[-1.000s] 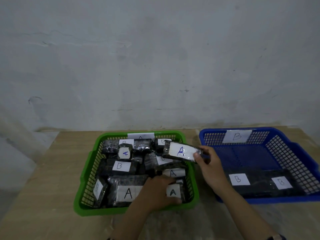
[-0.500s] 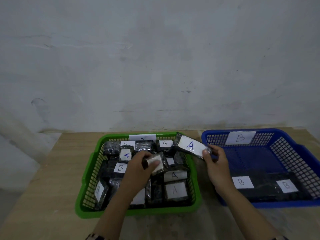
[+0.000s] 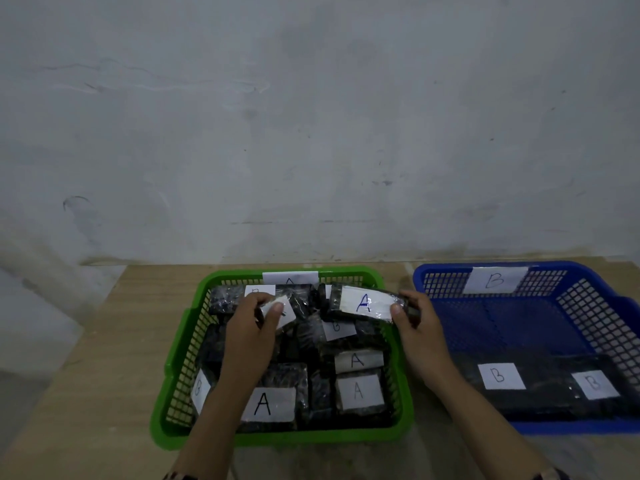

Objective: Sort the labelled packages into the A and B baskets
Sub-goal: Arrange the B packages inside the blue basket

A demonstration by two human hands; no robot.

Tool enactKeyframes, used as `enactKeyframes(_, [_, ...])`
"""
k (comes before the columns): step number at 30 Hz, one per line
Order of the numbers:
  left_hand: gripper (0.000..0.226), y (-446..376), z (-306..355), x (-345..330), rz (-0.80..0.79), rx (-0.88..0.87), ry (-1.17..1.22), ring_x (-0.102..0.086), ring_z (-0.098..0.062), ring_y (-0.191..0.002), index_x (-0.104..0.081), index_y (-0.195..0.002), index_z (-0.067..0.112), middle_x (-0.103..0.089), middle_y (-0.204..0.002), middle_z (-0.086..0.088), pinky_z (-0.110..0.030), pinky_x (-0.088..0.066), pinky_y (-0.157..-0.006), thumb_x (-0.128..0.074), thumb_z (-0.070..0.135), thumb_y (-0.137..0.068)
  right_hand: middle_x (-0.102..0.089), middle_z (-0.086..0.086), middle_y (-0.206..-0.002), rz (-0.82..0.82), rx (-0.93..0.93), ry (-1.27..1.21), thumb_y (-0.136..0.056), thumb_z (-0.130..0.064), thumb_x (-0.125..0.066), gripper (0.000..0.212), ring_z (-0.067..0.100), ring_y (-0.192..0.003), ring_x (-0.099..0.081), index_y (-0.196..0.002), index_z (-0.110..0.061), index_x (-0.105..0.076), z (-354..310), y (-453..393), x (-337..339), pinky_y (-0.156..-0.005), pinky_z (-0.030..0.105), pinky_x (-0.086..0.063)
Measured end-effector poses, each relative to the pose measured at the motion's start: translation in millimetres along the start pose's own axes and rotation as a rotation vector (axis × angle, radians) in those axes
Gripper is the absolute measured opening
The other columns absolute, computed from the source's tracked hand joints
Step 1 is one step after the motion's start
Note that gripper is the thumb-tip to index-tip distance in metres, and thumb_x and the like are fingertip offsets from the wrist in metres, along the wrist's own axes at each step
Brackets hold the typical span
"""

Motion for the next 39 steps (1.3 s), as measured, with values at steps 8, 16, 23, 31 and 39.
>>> enactKeyframes(8, [0.01,7.3,-9.2,8.7,0.077,0.051,0.085,-0.053,-0.018,-0.075,-0.055,-0.098,0.013,-0.057,-0.085,-0.003,-0.021,-0.039,-0.06,-0.051,0.017,-0.09,-0.053,-0.017,-0.098,-0.24,0.062,0.084,-0.092,-0.018,-0.048,0.02,-0.005,-0.09,-0.05,-0.104,-0.033,-0.046,5.8,25.0,-0.9,-0.065,0.008,-0.044])
enactKeyframes(16, [0.013,13.9,-3.7,-7.6,-0.028,0.039,0.106,-0.057,-0.02,-0.083,-0.054,-0.102,0.014,-0.058,-0.091,-0.003,-0.026,-0.047,-0.069,-0.052,0.018,-0.09,-0.061,-0.003,-0.111,-0.291,0.118,0.425,-0.092,-0.033,-0.046,0.025,0.012,-0.101,-0.055,-0.114,-0.026,-0.057,14.0,54.9,-14.8,-0.086,0.027,-0.045])
enactKeyframes(23, [0.011,31.1,12.3,-38.3,-0.359,-0.024,0.09,-0.054,-0.004,-0.065,-0.051,-0.1,0.022,-0.056,-0.083,0.01,-0.006,-0.043,-0.049,-0.049,0.017,-0.091,-0.055,0.0,-0.118,-0.155,0.258,0.549,-0.089,-0.025,-0.056,0.021,0.019,-0.109,-0.047,-0.104,-0.015,-0.066,15.2,60.0,-15.8,-0.096,0.039,-0.041])
enactKeyframes(31, [0.029,38.0,11.0,-70.3,-0.487,-0.088,-0.029,-0.052,0.0,-0.085,-0.057,-0.119,0.018,-0.061,-0.106,0.002,0.004,-0.036,-0.066,-0.051,0.024,-0.091,-0.05,-0.004,-0.096,-0.103,0.239,0.405,-0.092,-0.021,-0.049,0.016,0.012,-0.094,-0.046,-0.1,-0.013,-0.06,-0.4,41.9,-5.4,-0.08,0.022,-0.036])
enactKeyframes(39, [0.038,34.9,3.5,-65.5,-0.409,-0.157,-0.106,-0.046,-0.011,-0.11,-0.044,-0.131,0.022,-0.056,-0.115,0.004,-0.024,-0.036,-0.098,-0.046,0.025,-0.093,-0.049,-0.006,-0.098,-0.086,0.28,0.454,-0.091,-0.02,-0.049,0.016,0.008,-0.094,-0.044,-0.101,-0.015,-0.06,-0.2,29.3,-15.3,-0.084,0.027,-0.035])
Point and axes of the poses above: each hand's wrist, its own y-axis away from the middle knuckle, its own x-axis out of the back of the hand, z = x × y, the point moved 7 cm from there along -y, towards the middle knuckle
